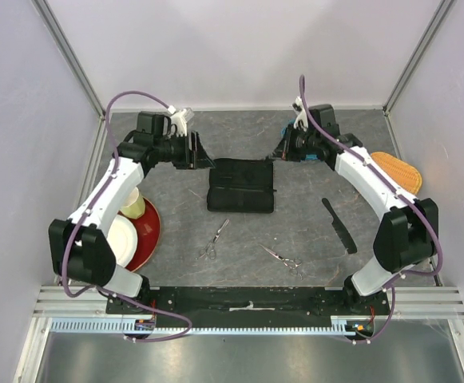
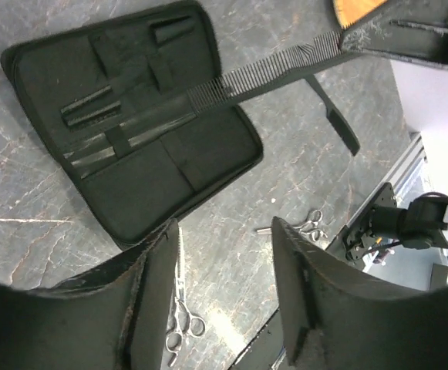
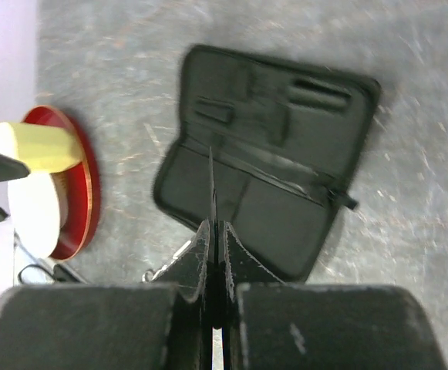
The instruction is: Sort the hair-cutting tools
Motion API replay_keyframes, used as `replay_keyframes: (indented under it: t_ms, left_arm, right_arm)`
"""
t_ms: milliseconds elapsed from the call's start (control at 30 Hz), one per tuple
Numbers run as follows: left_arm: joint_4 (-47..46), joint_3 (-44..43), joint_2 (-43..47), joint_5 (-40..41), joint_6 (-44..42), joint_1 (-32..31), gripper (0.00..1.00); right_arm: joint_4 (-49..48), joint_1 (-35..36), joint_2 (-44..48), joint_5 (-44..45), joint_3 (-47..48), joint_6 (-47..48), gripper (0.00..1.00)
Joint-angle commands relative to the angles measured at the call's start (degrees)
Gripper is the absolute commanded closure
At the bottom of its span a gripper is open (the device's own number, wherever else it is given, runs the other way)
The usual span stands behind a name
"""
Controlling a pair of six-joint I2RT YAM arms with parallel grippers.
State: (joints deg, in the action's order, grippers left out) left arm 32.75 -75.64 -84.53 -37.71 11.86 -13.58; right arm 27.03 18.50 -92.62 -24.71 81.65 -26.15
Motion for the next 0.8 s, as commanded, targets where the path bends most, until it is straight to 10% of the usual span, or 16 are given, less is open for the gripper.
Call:
replay_keyframes:
  t_ms: [0,767]
  left_arm:
    - [-10.75,6.18,-5.63,1.34,12.39,0.05,0.46]
    - [-10.25,13.32,-25.07,5.81,18.73,-1.18,0.64]
  right_arm:
    - [-7.24,-0.13,4.11,9.85,-8.07,-7.68,1.0]
    - [-11.73,-2.86,4.29,13.37,-28.91,-6.81,1.0]
